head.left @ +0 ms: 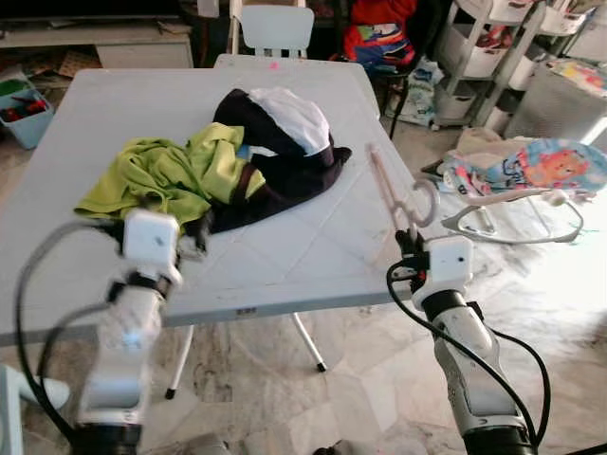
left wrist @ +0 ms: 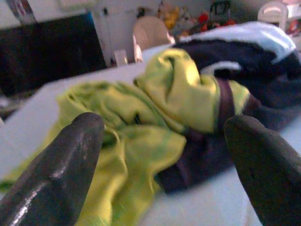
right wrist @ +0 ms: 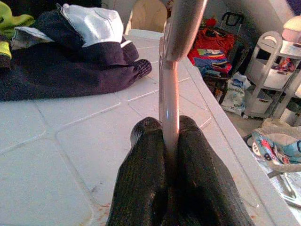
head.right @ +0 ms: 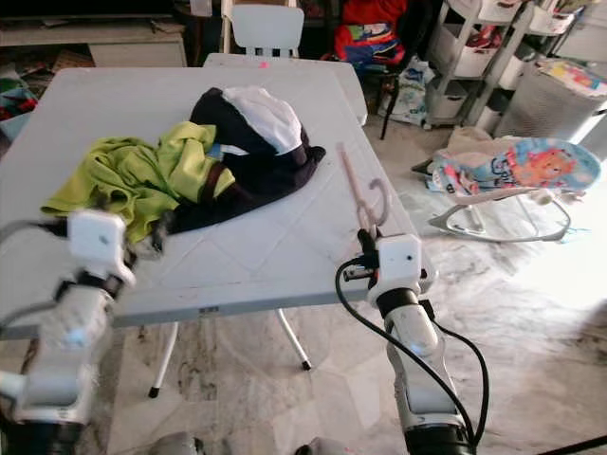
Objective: Hang hanger
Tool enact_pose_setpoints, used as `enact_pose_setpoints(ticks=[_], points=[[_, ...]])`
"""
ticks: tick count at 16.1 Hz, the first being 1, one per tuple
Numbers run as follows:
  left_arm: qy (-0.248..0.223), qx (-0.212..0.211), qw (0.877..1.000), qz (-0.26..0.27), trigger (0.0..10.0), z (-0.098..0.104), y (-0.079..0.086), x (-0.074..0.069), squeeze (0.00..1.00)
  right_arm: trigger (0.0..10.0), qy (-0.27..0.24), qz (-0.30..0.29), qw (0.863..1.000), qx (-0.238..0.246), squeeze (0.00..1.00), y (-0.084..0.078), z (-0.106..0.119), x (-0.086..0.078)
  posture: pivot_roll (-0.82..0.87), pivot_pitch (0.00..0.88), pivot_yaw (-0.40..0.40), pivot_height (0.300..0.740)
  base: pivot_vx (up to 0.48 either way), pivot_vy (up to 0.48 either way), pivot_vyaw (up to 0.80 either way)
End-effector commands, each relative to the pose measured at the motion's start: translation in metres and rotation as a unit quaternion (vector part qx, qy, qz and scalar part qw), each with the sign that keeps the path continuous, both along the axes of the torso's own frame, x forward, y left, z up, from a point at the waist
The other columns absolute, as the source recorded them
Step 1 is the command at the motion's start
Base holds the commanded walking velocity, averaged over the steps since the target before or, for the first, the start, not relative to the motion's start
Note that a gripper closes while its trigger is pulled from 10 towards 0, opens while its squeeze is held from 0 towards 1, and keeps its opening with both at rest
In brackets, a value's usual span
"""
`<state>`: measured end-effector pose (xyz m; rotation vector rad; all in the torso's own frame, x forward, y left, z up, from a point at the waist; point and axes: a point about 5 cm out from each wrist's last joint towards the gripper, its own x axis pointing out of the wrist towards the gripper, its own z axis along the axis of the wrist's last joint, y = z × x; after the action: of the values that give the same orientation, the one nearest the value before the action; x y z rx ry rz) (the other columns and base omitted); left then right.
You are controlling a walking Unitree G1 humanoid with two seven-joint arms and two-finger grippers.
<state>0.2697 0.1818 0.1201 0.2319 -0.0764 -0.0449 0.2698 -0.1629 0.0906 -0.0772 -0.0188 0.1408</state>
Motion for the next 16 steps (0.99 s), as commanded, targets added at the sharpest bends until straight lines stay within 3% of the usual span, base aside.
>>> enact_pose_setpoints(ticks=[1,3,9,16], points=[[-0.008,-0.002,1.0,-0.002,10.0,0.006,-0.007,0.002,0.0,10.0,0.046,-0.006,0.999,0.009,0.0,0.002,-0.02,-0.006,-0.04,0.0,-0.031,0.74,0.0,0.0,0.0],[-0.015,-0.005,0.999,-0.028,10.0,0.011,-0.02,0.005,0.0,10.0,0.044,-0.005,0.999,0.019,0.0,0.009,-0.019,-0.001,-0.04,0.0,-0.019,0.74,0.0,0.0,0.0],[-0.025,0.006,0.999,-0.02,10.0,0.02,-0.018,0.014,0.0,10.0,0.026,-0.004,0.999,0.02,0.0,0.008,-0.009,0.012,-0.05,0.0,-0.011,0.74,-0.26,0.0,-0.07],[-0.018,-0.005,0.999,-0.026,10.0,0.018,-0.027,0.013,0.0,10.0,0.03,-0.001,0.999,0.015,0.0,0.009,-0.013,0.01,-0.05,0.0,-0.016,0.74,-0.266,0.081,-0.12]])
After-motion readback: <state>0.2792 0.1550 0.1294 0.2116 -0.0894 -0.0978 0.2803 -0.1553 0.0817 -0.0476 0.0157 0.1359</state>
